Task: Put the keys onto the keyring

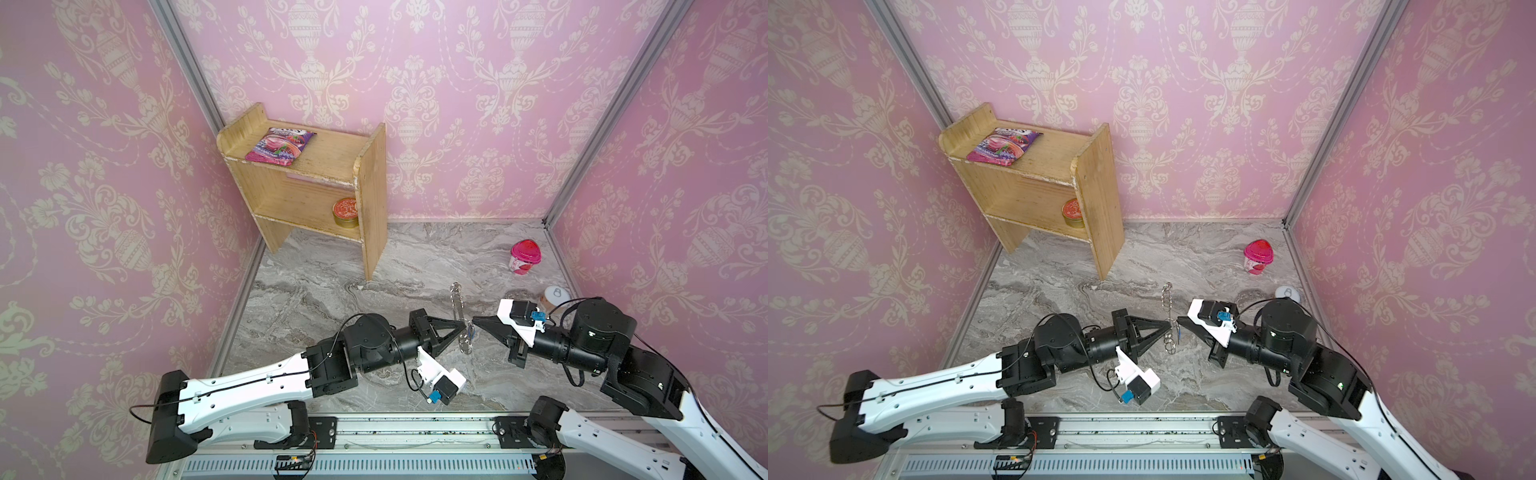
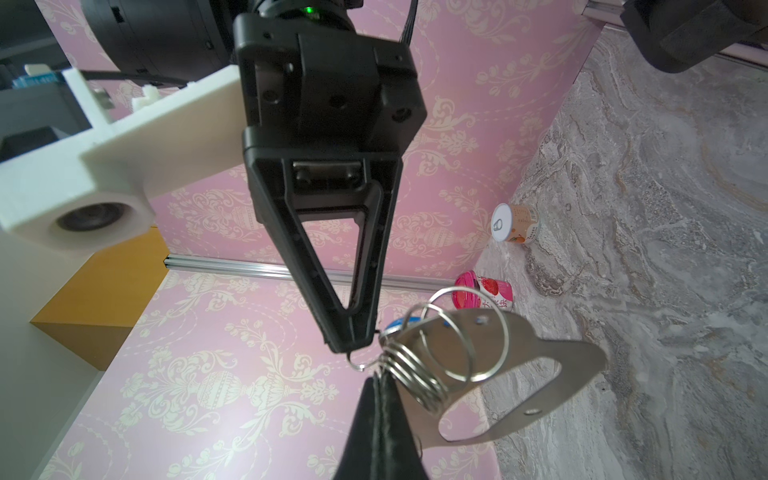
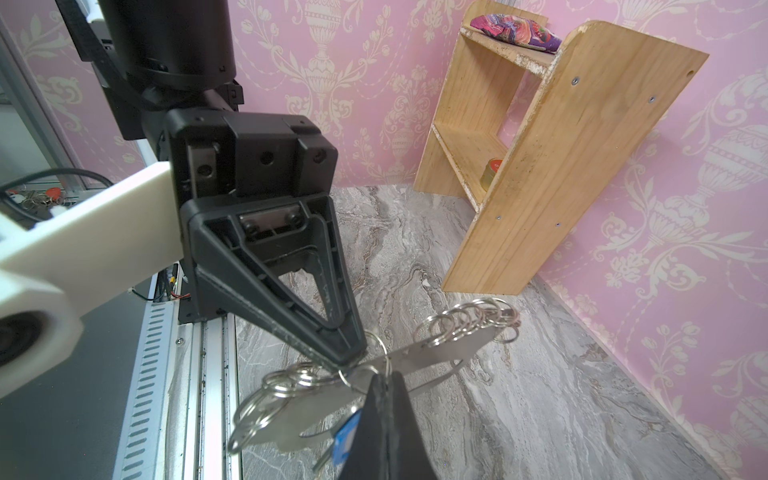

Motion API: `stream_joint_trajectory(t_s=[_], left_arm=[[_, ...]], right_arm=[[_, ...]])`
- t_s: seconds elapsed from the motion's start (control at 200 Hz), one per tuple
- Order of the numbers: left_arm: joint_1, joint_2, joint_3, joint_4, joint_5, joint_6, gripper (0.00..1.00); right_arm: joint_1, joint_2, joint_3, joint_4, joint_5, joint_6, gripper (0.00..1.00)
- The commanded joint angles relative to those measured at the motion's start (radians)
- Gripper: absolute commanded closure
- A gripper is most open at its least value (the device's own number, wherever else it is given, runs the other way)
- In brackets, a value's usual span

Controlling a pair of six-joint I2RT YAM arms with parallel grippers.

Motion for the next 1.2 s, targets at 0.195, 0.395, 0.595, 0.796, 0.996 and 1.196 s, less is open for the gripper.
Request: stream_joint_trajectory(t_s=[0.195, 0.395, 0.595, 0.796, 0.996, 1.196], left_arm=[[-0.034, -0.029, 0.022, -0.048, 0.085, 0.004, 1.0], [-0.034, -0.026, 0.027, -0.061, 0.091, -0.003, 1.0], [-0.035, -0.029, 0.029, -0.067, 0.094, -0.005, 1.0], [-0.035, -0.039, 0.015, -0.041, 0.059, -0.029, 1.0], [-0.034, -0.073, -0.029, 0.016, 0.037, -0.171, 1.0], [-0.025, -0.094, -0.042, 0.048, 0.034, -0.258, 1.0]], right_arm=[[-0.007, 0.026, 0.041, 0.009, 0.084, 0.013, 1.0], [-0.006, 0.035, 0.045, 0.014, 0.069, 0.014, 1.0], [-0.007, 0.041, 0.049, 0.011, 0.066, 0.018, 1.0], [-0.007, -0.004, 0.051, -0.018, 0.056, -0.002, 1.0], [-0.006, -0.076, 0.006, -0.005, -0.065, -0.022, 1.0], [-0.007, -0.119, -0.053, 0.053, -0.117, -0.03, 1.0]])
